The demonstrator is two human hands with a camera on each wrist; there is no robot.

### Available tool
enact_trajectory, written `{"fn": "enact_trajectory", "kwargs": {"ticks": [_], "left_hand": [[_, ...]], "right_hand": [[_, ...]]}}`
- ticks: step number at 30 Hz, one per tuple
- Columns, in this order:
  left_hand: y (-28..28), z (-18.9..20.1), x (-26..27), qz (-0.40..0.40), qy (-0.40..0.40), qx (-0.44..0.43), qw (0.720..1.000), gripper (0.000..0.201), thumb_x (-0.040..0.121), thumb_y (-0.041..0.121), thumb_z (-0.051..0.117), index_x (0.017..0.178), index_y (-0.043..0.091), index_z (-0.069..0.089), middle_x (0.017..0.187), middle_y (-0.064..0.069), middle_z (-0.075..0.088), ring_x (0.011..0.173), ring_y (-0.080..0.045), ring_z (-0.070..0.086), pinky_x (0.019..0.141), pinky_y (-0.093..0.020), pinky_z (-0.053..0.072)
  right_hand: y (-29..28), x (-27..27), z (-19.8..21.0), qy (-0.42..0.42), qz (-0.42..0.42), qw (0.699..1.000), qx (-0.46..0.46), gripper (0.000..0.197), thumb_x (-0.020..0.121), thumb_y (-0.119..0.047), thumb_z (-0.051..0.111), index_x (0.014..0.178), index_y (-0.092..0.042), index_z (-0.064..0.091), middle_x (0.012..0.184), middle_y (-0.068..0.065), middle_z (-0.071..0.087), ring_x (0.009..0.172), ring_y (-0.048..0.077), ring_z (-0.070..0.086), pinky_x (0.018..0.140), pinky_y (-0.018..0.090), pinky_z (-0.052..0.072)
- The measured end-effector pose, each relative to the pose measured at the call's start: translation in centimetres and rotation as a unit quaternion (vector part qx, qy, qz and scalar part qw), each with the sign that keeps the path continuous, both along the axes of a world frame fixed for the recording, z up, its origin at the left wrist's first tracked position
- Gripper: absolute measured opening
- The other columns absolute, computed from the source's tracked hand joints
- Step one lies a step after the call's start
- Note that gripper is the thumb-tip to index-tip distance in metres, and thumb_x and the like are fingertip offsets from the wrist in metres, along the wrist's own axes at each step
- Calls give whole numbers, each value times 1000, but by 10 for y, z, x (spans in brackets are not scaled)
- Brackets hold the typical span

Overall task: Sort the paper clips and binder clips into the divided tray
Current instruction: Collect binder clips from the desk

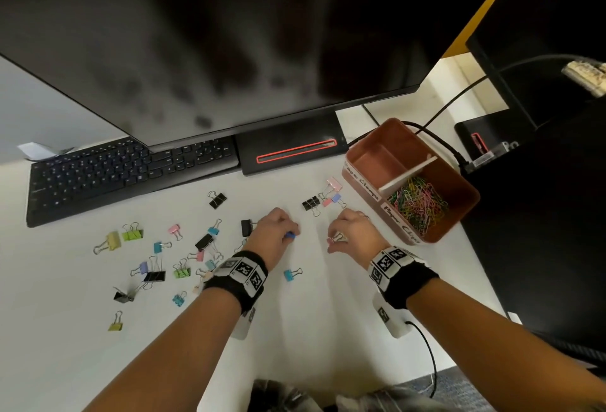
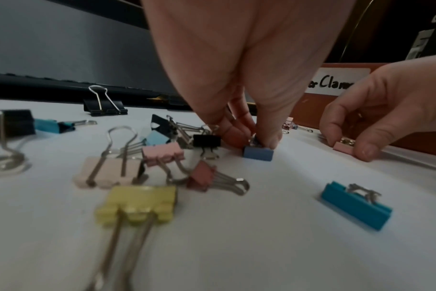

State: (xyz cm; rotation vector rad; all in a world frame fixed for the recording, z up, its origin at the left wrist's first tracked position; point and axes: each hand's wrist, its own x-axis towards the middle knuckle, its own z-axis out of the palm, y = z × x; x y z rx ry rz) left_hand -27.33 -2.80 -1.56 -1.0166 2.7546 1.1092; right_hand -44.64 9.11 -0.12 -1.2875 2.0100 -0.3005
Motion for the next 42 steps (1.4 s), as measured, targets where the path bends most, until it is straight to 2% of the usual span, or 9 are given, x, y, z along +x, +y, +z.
{"fn": "enact_trajectory", "kwargs": {"ticks": [4,7,9,13,17,20,26,37,42], "left_hand": [[-4,1,-4,-9,-25,16,1000,12,84,0,60,91,6,67,102,-10,53,92,-19,52,76,-19,41],[-10,7,-2,-4,-7,35,999,6,84,4,62,89,6,63,104,-5,49,90,-17,53,61,-14,48],[-18,17,1,33,5,46,998,4,83,8,64,86,11,63,99,0,52,84,-12,53,63,-6,45],[-25,33,21,52,12,60,997,22,77,7,71,93,19,62,93,2,52,70,-4,54,66,-10,44],[-14,24,31,-68,-83,65,992,39,83,6,66,119,17,58,105,3,42,66,-2,50,62,0,41],[-12,19,26,-109,-101,30,988,24,85,6,61,108,15,58,100,-2,46,68,-6,47,69,-11,41],[-20,13,20,-113,-124,-6,986,18,85,9,59,101,14,64,102,-1,48,92,-17,51,86,-27,44],[-17,12,18,-140,-162,-108,971,12,88,15,51,100,16,54,98,-3,45,98,-25,43,81,-33,29],[-19,28,9,-144,-132,-47,980,10,88,15,54,98,14,56,92,-1,48,88,-22,52,78,-26,36]], "right_hand": [[-3,0,3,-6,-7,1000,21,25,75,-24,75,94,-9,66,104,7,53,96,22,50,85,30,41],[-3,-1,6,-17,-7,1000,21,23,74,-22,75,90,-10,65,99,2,51,88,22,55,83,33,47],[-2,-1,6,-27,-1,1000,10,21,75,-20,75,89,-9,63,95,1,53,85,22,57,80,33,47],[3,4,6,-57,-27,998,18,18,80,-21,70,89,-10,58,87,4,63,84,23,61,78,34,52],[2,11,9,-103,-20,994,18,26,81,-17,68,106,-16,60,86,4,63,82,21,60,83,32,51],[-4,30,12,-109,83,990,17,35,83,-16,66,117,-18,61,91,2,59,83,17,57,87,27,47],[-13,68,7,-63,203,976,41,36,90,-17,57,126,-14,57,120,15,51,104,32,54,96,38,42],[-3,68,3,-63,165,984,21,24,89,-12,56,111,-4,63,117,14,58,102,30,56,93,33,42],[14,44,19,-76,75,993,-59,16,85,-14,64,99,-9,69,99,10,67,89,23,62,88,32,49]]}}
